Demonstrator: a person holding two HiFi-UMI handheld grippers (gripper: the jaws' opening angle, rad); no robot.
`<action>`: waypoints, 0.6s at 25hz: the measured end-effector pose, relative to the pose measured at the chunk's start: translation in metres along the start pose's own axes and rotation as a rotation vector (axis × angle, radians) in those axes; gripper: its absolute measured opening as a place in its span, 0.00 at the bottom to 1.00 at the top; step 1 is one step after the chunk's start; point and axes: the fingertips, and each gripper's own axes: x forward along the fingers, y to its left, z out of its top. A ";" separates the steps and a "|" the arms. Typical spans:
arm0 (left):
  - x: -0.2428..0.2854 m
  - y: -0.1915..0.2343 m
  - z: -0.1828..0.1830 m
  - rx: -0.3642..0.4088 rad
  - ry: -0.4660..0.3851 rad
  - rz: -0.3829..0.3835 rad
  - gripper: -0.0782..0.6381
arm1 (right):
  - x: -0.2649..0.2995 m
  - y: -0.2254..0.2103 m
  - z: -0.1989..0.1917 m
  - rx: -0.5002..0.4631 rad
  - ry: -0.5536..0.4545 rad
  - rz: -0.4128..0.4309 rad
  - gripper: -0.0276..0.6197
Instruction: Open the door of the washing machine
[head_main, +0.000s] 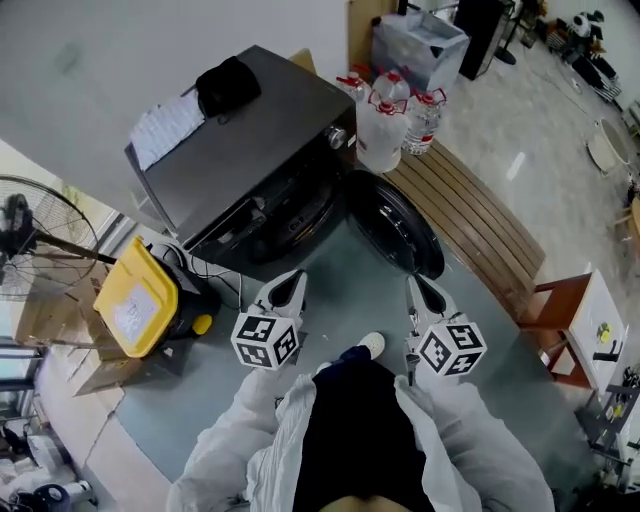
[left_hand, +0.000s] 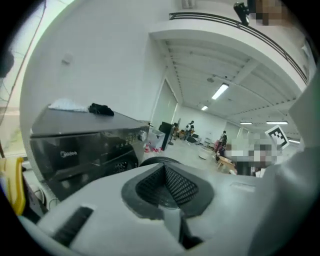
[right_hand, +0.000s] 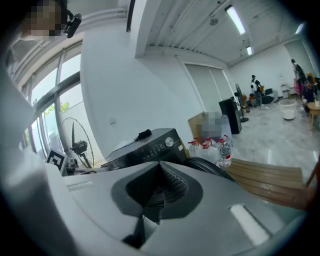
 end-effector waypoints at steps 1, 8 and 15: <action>-0.014 0.003 0.006 0.013 -0.015 0.015 0.11 | -0.004 0.013 0.008 -0.034 -0.013 0.018 0.06; -0.091 -0.001 0.021 0.067 -0.103 0.047 0.11 | -0.036 0.081 0.021 -0.209 -0.072 0.071 0.06; -0.136 -0.026 0.007 0.121 -0.138 0.018 0.11 | -0.066 0.109 0.000 -0.236 -0.076 0.082 0.06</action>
